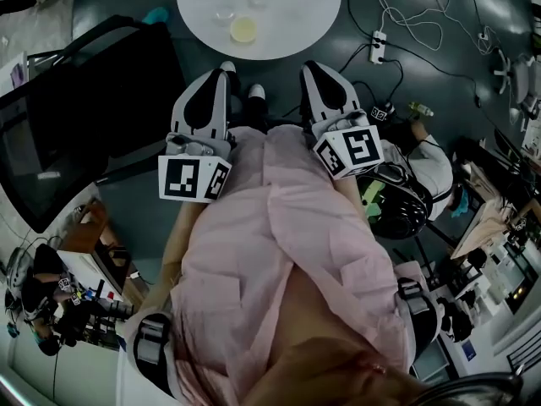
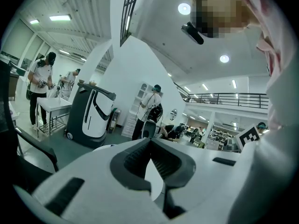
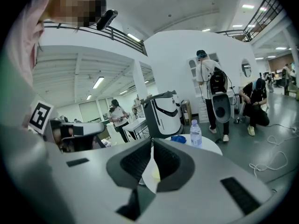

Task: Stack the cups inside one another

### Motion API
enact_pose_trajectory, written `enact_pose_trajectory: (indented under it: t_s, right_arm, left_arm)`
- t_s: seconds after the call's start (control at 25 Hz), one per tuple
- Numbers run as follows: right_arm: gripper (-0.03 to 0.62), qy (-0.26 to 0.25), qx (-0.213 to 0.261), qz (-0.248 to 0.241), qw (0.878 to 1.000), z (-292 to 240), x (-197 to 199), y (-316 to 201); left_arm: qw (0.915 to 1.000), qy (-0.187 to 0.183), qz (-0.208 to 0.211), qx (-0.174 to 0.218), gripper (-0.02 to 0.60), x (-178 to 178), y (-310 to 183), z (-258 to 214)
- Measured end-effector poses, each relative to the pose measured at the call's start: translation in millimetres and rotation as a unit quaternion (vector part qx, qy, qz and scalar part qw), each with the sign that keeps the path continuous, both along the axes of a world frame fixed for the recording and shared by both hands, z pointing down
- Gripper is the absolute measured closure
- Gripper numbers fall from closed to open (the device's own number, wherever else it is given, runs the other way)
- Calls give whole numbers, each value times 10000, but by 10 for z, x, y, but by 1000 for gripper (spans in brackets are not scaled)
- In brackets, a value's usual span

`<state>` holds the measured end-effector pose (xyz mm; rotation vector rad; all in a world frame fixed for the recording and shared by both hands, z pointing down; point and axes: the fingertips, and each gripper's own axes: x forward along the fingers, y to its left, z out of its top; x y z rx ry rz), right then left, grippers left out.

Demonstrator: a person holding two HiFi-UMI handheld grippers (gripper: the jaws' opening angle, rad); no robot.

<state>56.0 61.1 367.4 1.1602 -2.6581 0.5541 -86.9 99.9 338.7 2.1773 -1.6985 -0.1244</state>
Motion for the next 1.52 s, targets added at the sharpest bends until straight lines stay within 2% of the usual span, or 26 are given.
enact_pose_trajectory:
  t_s: [0.44, 0.64, 1.2, 1.52]
  right_arm:
    - [559, 196, -90, 207, 9996, 48, -403, -395]
    - [559, 216, -70, 381, 9990, 52, -548, -508]
    - [559, 158, -149, 597, 9980, 82, -631, -572]
    - [559, 94, -125, 528, 9985, 65, -546, -666]
  left_arm:
    - [9999, 85, 110, -24, 566, -466, -445, 35]
    - [9995, 81, 303, -44, 566, -613, -603, 67]
    - [9987, 104, 488, -128, 566, -720, -738, 107]
    - [9993, 128, 355, -6, 566, -656, -798, 46]
